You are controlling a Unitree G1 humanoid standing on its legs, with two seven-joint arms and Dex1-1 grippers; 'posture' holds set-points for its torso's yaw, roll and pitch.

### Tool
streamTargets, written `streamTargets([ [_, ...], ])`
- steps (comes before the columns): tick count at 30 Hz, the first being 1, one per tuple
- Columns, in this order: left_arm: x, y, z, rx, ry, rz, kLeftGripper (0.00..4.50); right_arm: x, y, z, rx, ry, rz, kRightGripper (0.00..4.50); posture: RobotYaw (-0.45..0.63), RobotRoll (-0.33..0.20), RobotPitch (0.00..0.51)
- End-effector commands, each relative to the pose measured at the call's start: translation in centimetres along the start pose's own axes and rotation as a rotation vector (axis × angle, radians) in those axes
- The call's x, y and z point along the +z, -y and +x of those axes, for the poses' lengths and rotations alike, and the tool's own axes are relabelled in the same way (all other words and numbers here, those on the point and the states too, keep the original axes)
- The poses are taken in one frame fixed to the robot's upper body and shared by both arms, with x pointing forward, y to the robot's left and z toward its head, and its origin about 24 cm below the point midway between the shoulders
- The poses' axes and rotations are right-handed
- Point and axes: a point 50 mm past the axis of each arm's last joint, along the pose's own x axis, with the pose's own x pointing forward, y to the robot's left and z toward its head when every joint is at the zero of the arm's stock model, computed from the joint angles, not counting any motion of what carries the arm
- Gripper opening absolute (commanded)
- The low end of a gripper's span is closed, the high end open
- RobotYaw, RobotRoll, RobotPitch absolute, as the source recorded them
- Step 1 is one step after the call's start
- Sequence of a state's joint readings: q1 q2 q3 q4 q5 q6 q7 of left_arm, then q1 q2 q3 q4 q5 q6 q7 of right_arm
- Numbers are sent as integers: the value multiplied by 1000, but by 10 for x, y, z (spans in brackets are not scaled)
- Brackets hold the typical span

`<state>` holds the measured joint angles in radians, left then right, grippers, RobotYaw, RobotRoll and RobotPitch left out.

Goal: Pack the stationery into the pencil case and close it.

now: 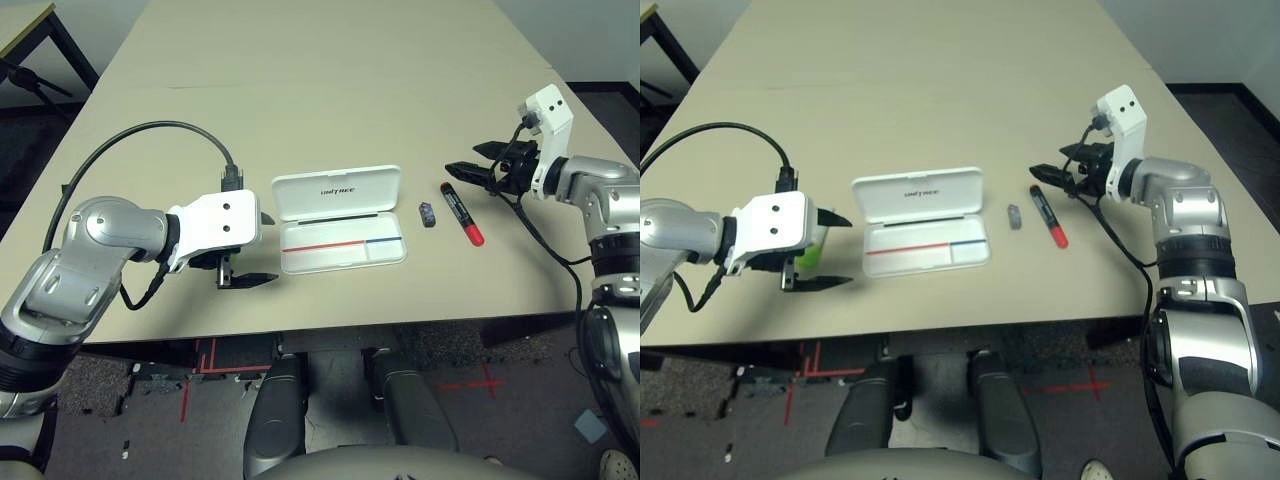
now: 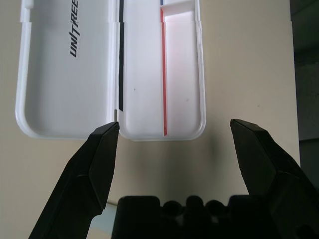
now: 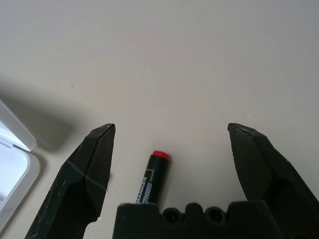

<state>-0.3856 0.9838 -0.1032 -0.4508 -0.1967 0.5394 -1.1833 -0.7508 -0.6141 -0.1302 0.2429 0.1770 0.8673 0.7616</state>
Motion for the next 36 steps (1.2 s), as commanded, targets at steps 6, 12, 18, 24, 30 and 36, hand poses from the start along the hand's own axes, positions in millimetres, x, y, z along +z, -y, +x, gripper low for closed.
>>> streamTargets([
  [6,0,0,9,-33,20,15,4483,6,-13,-15,-173,-148,119,4500,-2,0,213],
  [12,2,0,12,-39,29,27,4483,-6,-28,-15,-152,-230,145,4500,-4,0,226],
  [18,6,0,11,-40,30,42,4483,-28,-34,-8,-136,-300,141,4500,14,0,225],
  [24,8,1,9,-36,27,45,4483,-49,-33,4,-150,-344,143,4500,34,0,222],
  [30,10,3,7,-29,21,45,4483,-68,-30,16,-170,-386,149,4500,59,0,219],
  [36,11,5,6,-21,15,37,4500,-72,-30,18,-156,-400,146,4075,68,0,218],
])
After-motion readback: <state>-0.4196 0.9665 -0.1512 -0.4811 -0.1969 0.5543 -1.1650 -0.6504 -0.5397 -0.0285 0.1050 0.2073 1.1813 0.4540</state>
